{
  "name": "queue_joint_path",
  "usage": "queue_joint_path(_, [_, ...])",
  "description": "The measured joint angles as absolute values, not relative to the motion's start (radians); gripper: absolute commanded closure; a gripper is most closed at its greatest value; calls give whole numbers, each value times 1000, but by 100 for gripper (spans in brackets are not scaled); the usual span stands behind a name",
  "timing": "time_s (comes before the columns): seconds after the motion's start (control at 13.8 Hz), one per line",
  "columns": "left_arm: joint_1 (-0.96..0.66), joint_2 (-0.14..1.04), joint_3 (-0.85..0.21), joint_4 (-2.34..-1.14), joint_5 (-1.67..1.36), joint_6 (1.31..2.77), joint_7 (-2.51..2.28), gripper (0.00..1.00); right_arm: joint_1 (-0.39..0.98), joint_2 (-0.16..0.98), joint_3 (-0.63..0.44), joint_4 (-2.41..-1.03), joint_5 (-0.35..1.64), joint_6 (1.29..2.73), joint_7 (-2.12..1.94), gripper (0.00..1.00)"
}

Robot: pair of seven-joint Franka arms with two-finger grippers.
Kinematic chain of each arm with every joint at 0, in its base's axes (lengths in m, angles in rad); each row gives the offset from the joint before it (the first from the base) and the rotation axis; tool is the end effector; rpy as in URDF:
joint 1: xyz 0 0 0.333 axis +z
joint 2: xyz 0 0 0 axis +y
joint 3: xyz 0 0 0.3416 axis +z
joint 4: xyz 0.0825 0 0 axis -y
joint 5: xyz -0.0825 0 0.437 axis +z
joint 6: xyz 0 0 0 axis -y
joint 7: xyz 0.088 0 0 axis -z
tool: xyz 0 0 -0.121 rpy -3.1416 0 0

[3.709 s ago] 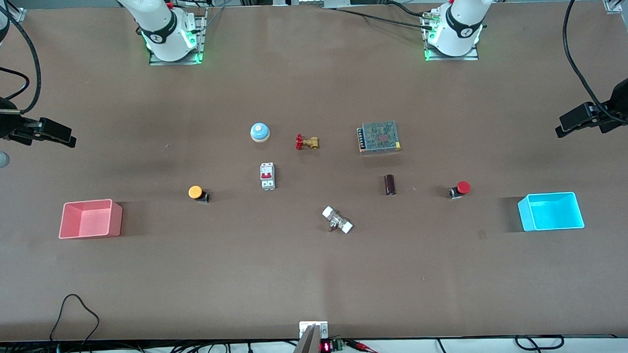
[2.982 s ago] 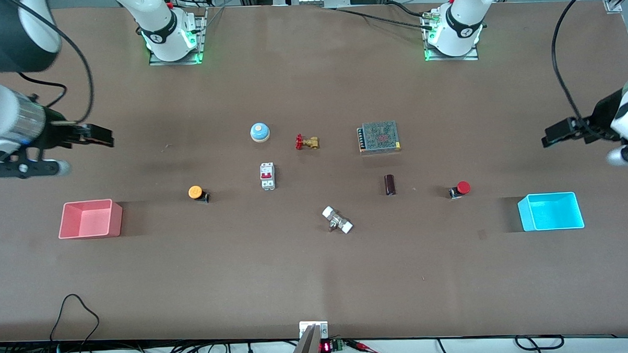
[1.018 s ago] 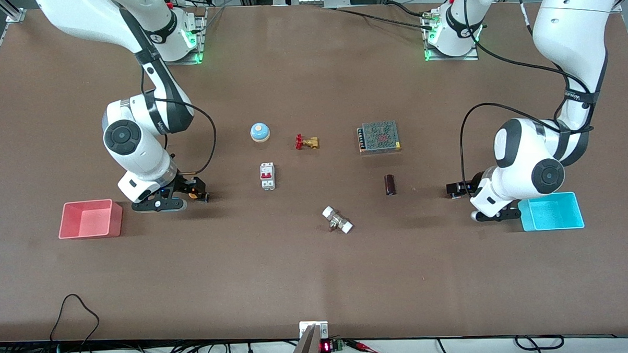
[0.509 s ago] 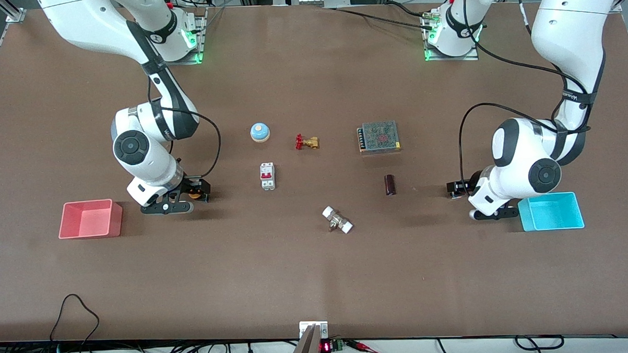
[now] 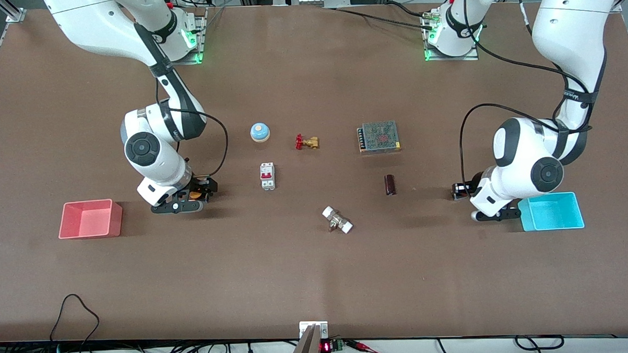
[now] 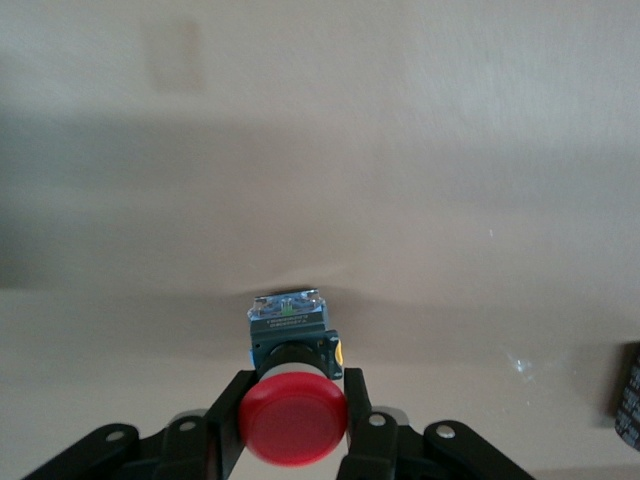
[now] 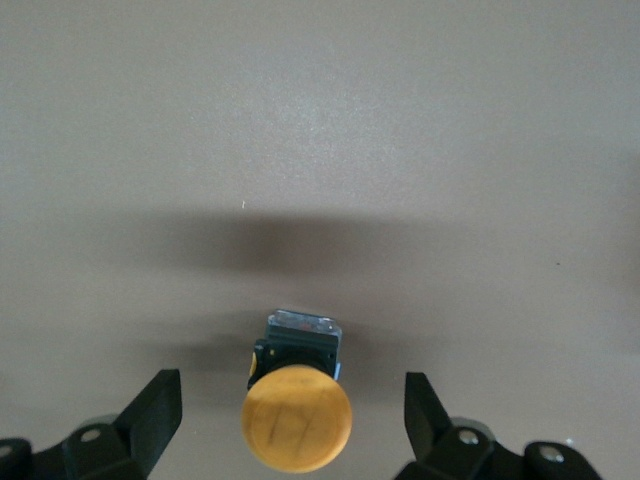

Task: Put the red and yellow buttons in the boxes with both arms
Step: 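Lower and close the right gripper on the yellow button while the left grasps red, then carry the red button into the cyan box while the right gripper carries yellow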

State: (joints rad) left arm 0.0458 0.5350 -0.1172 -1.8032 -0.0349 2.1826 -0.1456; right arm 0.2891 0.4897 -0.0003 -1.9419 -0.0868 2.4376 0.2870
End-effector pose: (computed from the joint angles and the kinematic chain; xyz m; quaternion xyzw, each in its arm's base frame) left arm 0.6840 -0.0468 0.2100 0.9947 0.0538 -0.0804 0.0353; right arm 0.6422 0.1898 0.1976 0.9990 0.0339 0.0109 0.0262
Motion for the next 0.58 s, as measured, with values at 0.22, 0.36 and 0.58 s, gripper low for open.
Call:
queue_joint_path(0.22, [67,454,-52,-1792,-35,2182,-130,82,289,490,-1,-1937,-87,2438,286,9])
queue_joint_path(0.36, [116,414,-41,-1775,-34,2182,-93,82,289,491,-1,-1937,-87,2438,271,13])
queue_joint_path(0.58, [189,402,-39,-1720,-34,2182,8,81,289,497,-1,-1937,-87,2438,262,31])
